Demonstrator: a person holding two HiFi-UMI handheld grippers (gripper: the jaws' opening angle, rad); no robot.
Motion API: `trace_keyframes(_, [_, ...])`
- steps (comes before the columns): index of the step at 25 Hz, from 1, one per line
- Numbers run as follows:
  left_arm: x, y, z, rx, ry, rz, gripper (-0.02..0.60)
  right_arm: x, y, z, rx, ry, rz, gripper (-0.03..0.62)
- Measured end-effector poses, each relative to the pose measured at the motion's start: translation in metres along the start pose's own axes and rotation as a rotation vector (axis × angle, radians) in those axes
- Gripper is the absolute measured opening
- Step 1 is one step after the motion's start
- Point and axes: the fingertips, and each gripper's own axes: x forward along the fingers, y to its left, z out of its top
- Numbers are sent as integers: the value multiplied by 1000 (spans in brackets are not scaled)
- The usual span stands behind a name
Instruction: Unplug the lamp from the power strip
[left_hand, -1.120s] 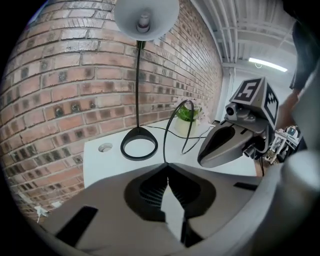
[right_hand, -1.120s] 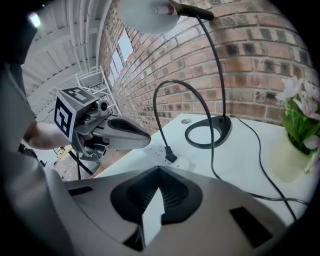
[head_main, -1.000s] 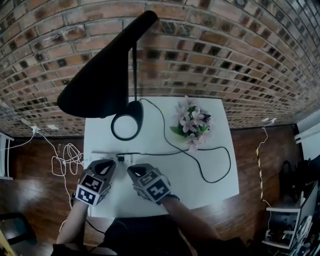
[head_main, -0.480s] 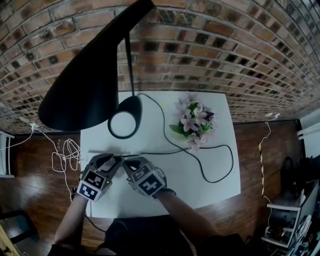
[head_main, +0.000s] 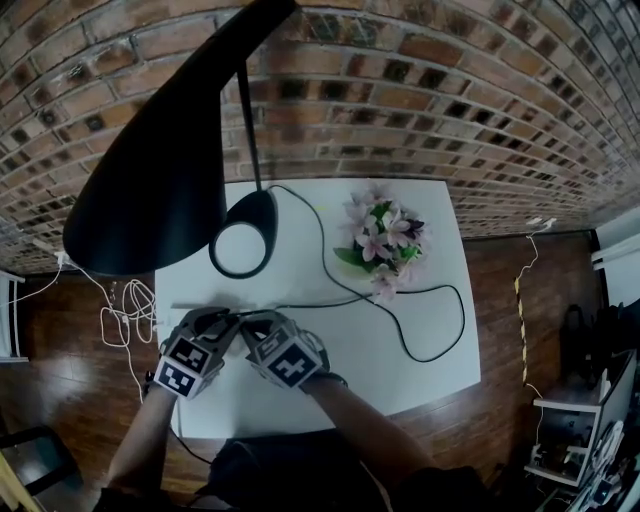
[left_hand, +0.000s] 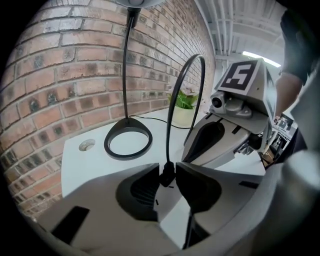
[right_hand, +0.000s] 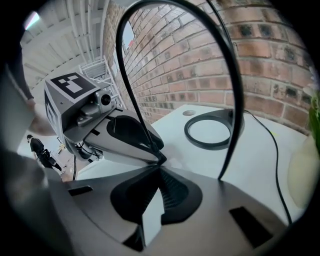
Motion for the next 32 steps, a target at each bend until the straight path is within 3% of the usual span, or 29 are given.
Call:
trace_keyframes(4, [2, 0, 1, -9, -9, -13, 91, 1, 0, 0, -72, 22, -23, -6])
trace_keyframes(10, [1, 1, 3, -31, -21, -12, 83, 2, -1, 0, -78, 32, -53, -6])
trace_keyframes(21, [2, 9, -4, -159, -26, 25, 80, 3, -1, -2, -84, 54, -54, -5])
trace_keyframes(32, [-4, 5, 3, -158, -30, 51, 71, 6, -1, -1, -64, 108, -48, -5])
